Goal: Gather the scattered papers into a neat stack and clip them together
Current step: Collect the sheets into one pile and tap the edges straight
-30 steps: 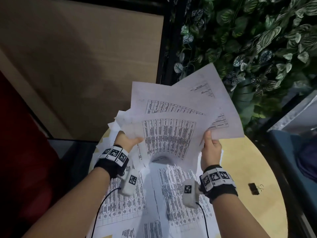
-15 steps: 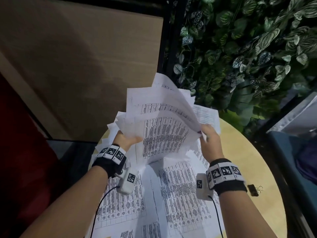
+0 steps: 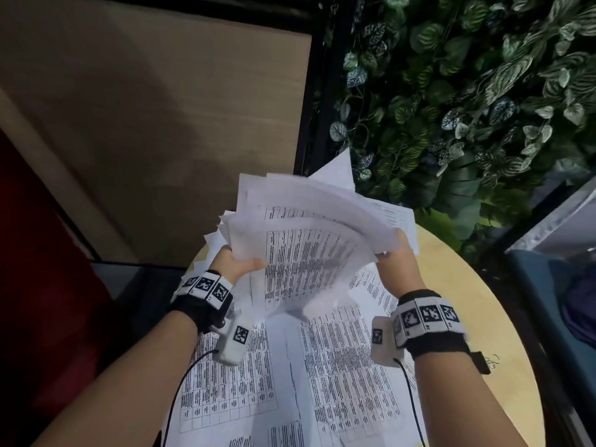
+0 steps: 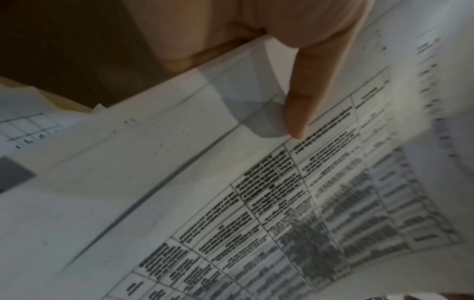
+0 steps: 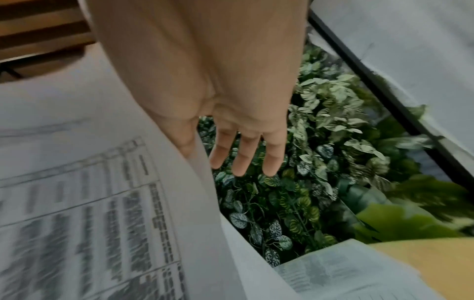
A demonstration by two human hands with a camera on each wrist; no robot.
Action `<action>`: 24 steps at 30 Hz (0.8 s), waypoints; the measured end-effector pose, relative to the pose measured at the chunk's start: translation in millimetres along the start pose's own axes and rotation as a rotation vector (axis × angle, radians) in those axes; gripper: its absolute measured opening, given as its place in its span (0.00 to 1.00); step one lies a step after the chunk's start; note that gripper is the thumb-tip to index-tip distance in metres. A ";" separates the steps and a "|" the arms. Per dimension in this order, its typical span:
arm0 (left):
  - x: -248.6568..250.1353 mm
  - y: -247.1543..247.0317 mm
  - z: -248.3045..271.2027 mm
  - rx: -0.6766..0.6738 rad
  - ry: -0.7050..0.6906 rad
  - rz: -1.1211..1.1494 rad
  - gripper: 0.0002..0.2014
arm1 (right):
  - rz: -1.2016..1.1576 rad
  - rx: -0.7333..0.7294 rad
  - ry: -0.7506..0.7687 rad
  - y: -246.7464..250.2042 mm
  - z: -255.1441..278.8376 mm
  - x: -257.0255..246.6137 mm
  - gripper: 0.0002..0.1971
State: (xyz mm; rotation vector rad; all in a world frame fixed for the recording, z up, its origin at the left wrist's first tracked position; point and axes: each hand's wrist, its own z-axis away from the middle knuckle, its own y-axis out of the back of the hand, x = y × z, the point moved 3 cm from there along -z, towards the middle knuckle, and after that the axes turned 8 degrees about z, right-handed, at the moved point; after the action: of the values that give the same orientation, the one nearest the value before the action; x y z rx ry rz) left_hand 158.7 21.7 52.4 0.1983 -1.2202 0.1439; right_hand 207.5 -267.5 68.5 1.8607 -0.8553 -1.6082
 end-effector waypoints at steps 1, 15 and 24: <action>-0.7 2.6 -1.4 0.007 0.008 0.001 0.25 | -0.041 0.040 -0.029 3.5 0.2 5.0 0.19; -7.3 8.4 -8.8 0.013 0.071 0.009 0.22 | -0.467 -0.261 -0.121 -10.0 20.7 -16.2 0.45; -1.0 -0.7 -6.0 0.091 0.044 -0.027 0.22 | -0.367 -0.283 -0.125 -36.0 23.8 -35.0 0.11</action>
State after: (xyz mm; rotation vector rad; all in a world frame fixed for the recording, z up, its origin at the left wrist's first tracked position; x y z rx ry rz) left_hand 164.0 22.4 49.5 0.2896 -1.1679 0.1796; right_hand 185.2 -217.2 61.1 1.7989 -0.3180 -1.9671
